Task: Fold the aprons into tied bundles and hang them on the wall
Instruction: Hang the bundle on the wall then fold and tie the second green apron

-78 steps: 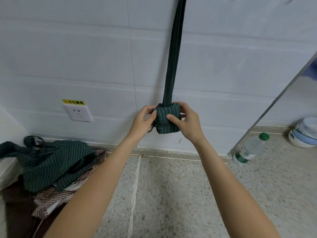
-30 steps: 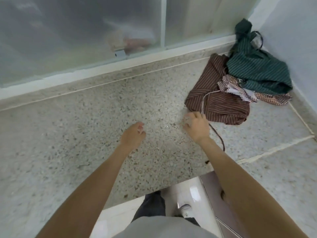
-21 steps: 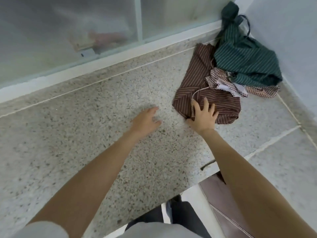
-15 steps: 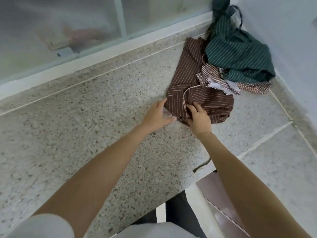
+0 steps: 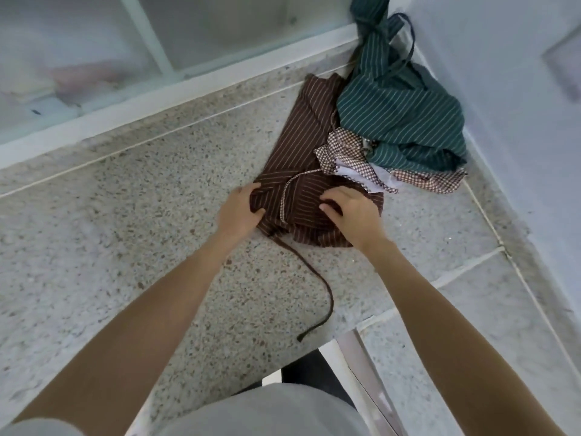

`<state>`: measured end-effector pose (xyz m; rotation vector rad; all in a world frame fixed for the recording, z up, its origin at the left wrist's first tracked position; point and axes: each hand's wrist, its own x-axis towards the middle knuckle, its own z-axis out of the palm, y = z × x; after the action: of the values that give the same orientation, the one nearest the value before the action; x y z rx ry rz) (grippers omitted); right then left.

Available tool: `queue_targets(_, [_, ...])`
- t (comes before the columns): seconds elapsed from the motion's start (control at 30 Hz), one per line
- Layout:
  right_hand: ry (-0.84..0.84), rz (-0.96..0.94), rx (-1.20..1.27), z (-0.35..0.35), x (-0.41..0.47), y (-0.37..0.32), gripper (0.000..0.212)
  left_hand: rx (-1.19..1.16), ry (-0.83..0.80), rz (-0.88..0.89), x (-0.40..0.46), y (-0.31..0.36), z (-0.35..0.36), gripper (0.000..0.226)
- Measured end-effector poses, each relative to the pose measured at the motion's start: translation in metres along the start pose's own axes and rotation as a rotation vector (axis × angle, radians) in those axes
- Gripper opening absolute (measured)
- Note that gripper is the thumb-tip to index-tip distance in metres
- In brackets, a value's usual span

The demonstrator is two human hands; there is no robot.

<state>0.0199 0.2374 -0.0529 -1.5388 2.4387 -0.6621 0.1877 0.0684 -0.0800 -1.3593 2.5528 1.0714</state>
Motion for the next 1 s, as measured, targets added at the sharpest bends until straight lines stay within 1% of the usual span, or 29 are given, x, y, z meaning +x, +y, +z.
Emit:
queue_targets(0.07, [0.111,-0.025,-0.027,-0.016,0.017,0.016,0.014,0.159,0.106,-0.024,0.006,0.017,-0.005,0.049])
queue_targets(0.1, [0.164,-0.025,-0.053,-0.024,0.026,0.026,0.016,0.210,0.159,-0.003,0.013,0.030,-0.007,0.048])
queue_targets(0.17, [0.247,-0.001,-0.143,-0.040,0.043,0.048,0.024,0.232,0.229,0.124,0.029,0.058,-0.008,0.047])
queue_targets(0.2, [0.263,0.032,-0.211,-0.050,0.050,0.062,0.033,0.208,0.226,0.216,0.041,0.076,-0.006,0.047])
queue_targets(0.27, [0.190,0.177,-0.337,-0.068,0.063,0.088,0.060,0.164,0.162,0.399,0.067,0.113,0.000,0.050])
queue_targets(0.3, [0.118,0.272,-0.360,-0.076,0.069,0.100,0.076,0.158,0.119,0.475,0.080,0.131,0.005,0.054])
queue_targets(0.37, [-0.005,0.454,-0.330,-0.088,0.078,0.122,0.100,0.165,0.045,0.567,0.105,0.164,0.017,0.065])
queue_targets(0.43, [-0.087,0.586,-0.266,-0.093,0.087,0.146,0.114,0.204,-0.011,0.610,0.129,0.194,0.031,0.079])
queue_targets(0.47, [-0.115,0.619,-0.227,-0.095,0.090,0.153,0.116,0.233,-0.027,0.626,0.137,0.206,0.036,0.086])
queue_targets(0.5, [-0.129,0.625,-0.188,-0.096,0.093,0.158,0.113,0.270,-0.036,0.642,0.144,0.214,0.039,0.093])
queue_targets(0.57, [-0.094,0.569,-0.144,-0.102,0.096,0.165,0.093,0.370,-0.031,0.690,0.155,0.231,0.044,0.107])
queue_targets(0.63, [0.006,0.458,-0.116,-0.113,0.096,0.169,0.073,0.473,-0.016,0.757,0.163,0.244,0.047,0.117])
queue_targets(0.7, [0.083,0.327,-0.022,-0.128,0.097,0.166,0.061,0.513,-0.023,0.805,0.171,0.256,0.044,0.125])
queue_targets(0.77, [0.082,0.182,0.112,-0.143,0.099,0.158,0.050,0.493,-0.044,0.831,0.174,0.264,0.034,0.132])
queue_targets(0.8, [0.063,0.120,0.179,-0.152,0.099,0.153,0.048,0.459,-0.057,0.856,0.173,0.268,0.028,0.132])
queue_targets(0.87, [0.017,0.043,0.290,-0.168,0.097,0.140,0.047,0.343,-0.120,0.891,0.167,0.271,0.015,0.123])
queue_targets(0.93, [-0.014,0.005,0.402,-0.185,0.092,0.127,0.046,0.237,-0.189,0.901,0.158,0.268,-0.001,0.106])
queue_targets(1.0, [-0.044,-0.010,0.499,-0.198,0.083,0.109,0.046,0.170,-0.198,0.900,0.139,0.262,-0.020,0.085])
